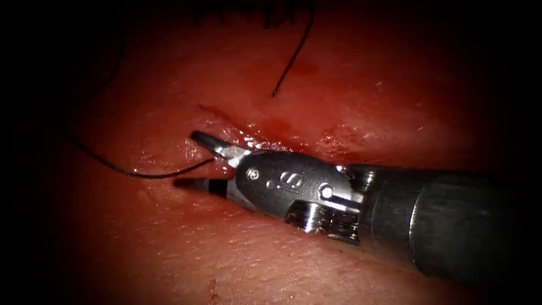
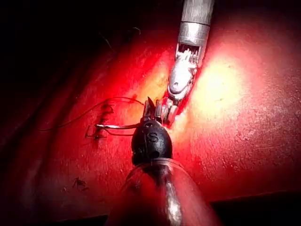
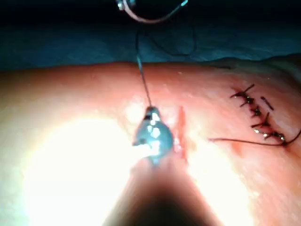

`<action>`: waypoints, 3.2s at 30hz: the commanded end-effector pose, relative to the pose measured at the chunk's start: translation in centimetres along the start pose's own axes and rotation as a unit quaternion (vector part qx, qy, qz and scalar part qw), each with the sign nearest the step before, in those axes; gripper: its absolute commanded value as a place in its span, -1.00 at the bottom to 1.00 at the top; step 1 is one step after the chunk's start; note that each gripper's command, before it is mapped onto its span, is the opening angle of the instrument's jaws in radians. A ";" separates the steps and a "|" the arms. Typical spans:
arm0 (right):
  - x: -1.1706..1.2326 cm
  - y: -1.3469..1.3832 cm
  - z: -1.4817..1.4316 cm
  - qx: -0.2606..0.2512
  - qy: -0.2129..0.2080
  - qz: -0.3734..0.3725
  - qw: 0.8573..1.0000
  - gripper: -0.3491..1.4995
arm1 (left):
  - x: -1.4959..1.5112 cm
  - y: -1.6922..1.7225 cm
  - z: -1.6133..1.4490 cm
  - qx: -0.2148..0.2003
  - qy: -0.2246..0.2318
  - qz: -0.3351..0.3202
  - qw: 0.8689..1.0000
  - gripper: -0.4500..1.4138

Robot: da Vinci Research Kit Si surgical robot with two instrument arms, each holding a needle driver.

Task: Wound Closure

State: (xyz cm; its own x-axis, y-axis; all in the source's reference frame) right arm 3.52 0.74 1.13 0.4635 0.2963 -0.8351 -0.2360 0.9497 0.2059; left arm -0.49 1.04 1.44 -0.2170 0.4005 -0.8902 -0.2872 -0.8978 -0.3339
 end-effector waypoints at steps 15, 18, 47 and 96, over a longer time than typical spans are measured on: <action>0.60 -0.80 -0.58 0.029 0.007 0.003 1.000 -1.00 | -0.12 0.01 0.12 -0.001 -0.002 -0.001 1.000 -1.00; 0.89 -1.02 -0.70 0.034 0.009 -0.005 0.999 -1.00 | -0.13 0.02 0.14 -0.003 -0.002 0.000 1.000 -1.00; 0.81 -0.34 -0.65 0.016 0.059 -0.031 0.998 0.82 | -0.13 0.04 0.15 -0.006 -0.002 -0.006 1.000 -1.00; 1.42 -1.97 -1.49 0.028 -0.023 -0.094 0.995 -1.00 | -0.36 -0.08 0.11 -0.008 -0.012 -0.006 1.000 -1.00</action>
State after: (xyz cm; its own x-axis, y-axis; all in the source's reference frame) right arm 3.28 -0.80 -1.20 0.5388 0.1166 -0.8344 -0.1000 0.9922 0.0741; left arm -0.43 1.00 1.76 -0.2365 0.4154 -0.8784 -0.2750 -0.8957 -0.3495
